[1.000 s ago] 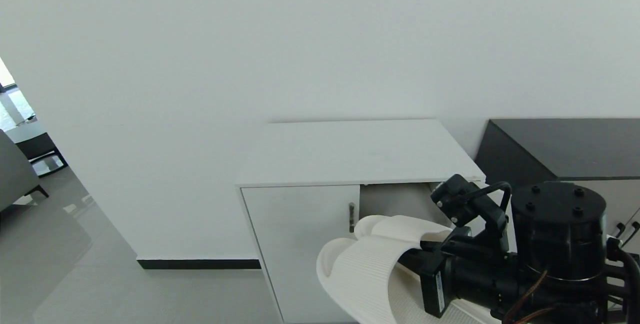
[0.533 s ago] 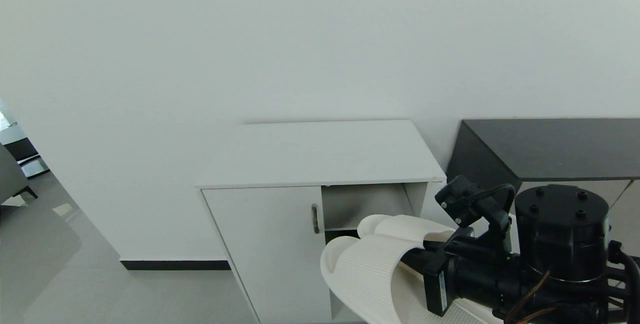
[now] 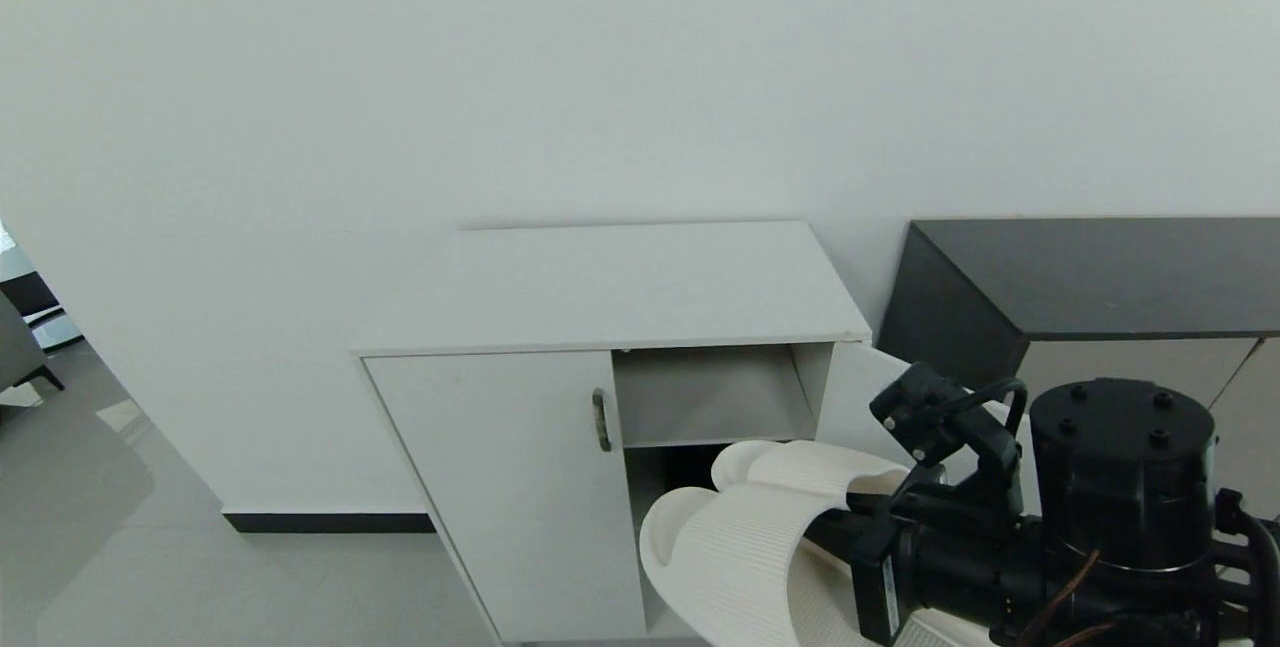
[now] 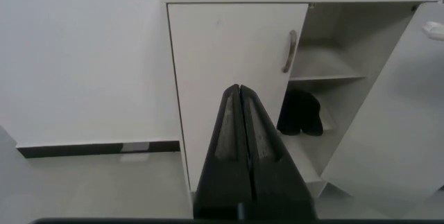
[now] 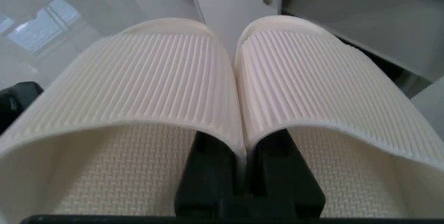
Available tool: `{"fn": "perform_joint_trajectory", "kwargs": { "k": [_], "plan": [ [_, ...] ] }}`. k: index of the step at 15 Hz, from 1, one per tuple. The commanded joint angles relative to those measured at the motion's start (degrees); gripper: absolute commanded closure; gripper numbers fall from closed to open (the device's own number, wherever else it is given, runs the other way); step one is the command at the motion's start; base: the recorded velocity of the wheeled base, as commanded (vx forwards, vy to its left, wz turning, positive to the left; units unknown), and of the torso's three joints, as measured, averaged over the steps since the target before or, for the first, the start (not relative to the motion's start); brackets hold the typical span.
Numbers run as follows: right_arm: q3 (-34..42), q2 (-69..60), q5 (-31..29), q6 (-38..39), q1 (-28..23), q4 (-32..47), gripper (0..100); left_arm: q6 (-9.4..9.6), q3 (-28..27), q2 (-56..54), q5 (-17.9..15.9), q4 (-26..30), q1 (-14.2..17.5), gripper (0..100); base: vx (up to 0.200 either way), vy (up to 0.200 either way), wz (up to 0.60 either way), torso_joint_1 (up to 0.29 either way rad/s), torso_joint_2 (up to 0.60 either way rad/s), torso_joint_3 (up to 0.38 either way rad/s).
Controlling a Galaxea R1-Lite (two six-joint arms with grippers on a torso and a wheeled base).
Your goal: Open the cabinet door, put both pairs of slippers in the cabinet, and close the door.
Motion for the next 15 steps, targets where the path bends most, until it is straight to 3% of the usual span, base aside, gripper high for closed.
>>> {"fn": "perform_joint_trajectory", "kwargs": {
  "k": [1,15],
  "plan": [
    [0.0,0.2,0.0,0.0,0.1,0.0,100,-0.04,0.0,0.1,0.0,0.0,0.0,100,0.0,0.0,0.0,-0.242,0.54,0.295],
    [2.3,0.3,1.9,-0.3,0.1,-3.7,100,-0.21,0.0,0.1,0.0,0.0,0.0,100,0.0,0.0,0.0,-0.227,0.52,0.29]
  ]
}}
